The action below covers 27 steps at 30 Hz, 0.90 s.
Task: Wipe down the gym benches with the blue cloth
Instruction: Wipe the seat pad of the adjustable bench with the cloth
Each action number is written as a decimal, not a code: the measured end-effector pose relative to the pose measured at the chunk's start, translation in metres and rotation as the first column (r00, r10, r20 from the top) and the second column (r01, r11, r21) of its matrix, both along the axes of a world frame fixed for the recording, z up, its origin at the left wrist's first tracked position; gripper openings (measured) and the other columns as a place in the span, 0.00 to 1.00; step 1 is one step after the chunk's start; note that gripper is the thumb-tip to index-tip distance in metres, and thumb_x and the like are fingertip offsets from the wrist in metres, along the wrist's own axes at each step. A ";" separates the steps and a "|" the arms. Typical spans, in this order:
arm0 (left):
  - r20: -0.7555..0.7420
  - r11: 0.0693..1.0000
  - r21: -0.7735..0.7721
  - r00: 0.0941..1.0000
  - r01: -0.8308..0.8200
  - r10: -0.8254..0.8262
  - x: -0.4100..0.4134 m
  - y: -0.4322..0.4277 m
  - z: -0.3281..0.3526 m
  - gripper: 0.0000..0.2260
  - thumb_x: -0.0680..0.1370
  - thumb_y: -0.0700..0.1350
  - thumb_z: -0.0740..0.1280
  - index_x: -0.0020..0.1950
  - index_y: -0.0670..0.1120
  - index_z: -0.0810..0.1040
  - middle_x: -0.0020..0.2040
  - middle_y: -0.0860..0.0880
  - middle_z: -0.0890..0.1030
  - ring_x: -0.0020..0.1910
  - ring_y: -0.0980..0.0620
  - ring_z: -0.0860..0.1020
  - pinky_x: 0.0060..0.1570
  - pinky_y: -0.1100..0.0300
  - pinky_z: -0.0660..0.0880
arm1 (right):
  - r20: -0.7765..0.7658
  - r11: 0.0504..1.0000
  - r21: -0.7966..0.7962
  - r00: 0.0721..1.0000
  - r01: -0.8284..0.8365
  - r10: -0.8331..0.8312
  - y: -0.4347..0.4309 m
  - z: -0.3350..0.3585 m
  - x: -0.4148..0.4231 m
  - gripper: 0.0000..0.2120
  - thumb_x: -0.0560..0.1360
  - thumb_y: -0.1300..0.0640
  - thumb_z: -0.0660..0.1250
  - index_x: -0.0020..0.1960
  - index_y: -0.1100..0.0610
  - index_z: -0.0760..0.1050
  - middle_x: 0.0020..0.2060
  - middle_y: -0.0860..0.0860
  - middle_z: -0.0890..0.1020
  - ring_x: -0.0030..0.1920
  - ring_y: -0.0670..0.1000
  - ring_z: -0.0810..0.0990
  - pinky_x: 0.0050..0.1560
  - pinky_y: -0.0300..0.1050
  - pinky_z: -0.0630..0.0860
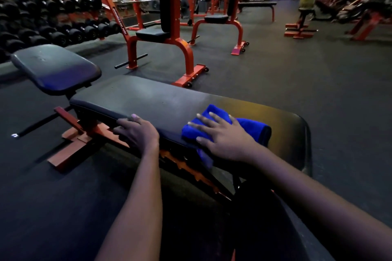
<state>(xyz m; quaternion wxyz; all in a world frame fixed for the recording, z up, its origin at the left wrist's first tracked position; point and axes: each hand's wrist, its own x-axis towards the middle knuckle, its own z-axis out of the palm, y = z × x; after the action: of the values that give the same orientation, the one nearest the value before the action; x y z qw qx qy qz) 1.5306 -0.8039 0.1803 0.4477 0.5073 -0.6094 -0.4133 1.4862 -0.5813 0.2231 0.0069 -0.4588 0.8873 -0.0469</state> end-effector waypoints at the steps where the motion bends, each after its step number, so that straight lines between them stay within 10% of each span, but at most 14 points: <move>1: -0.030 1.000 0.016 1.000 -0.001 0.001 0.000 -0.009 0.001 0.17 0.83 0.49 0.55 0.64 0.37 0.66 0.66 0.34 0.65 0.62 0.33 0.70 0.60 0.46 0.66 | -0.021 0.998 0.003 0.998 -0.058 0.058 0.011 -0.002 0.007 0.27 0.79 0.34 0.44 0.77 0.32 0.47 0.79 0.38 0.46 0.80 0.47 0.44 0.76 0.62 0.42; 7: 0.134 0.988 0.091 0.982 0.124 -0.136 -0.005 -0.024 0.010 0.30 0.84 0.52 0.51 0.79 0.37 0.44 0.75 0.31 0.54 0.69 0.30 0.65 0.67 0.46 0.63 | 0.022 0.995 0.073 0.997 -0.074 0.073 0.009 -0.001 0.004 0.26 0.79 0.33 0.43 0.76 0.29 0.42 0.78 0.36 0.42 0.79 0.46 0.39 0.74 0.64 0.40; 27: -0.089 0.987 0.012 0.984 0.159 -0.158 -0.005 -0.041 -0.023 0.22 0.83 0.49 0.55 0.75 0.42 0.59 0.71 0.35 0.59 0.64 0.32 0.70 0.66 0.47 0.67 | 0.074 0.999 0.037 0.997 -0.029 0.026 -0.075 0.001 -0.015 0.25 0.82 0.36 0.45 0.78 0.33 0.47 0.79 0.38 0.45 0.80 0.49 0.42 0.74 0.69 0.42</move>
<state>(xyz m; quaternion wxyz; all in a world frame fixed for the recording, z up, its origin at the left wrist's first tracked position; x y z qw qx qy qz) 1.5253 -0.8453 0.1569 0.4347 0.4430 -0.6237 -0.4752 1.4714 -0.6562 0.2237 0.0487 -0.4687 0.8808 -0.0469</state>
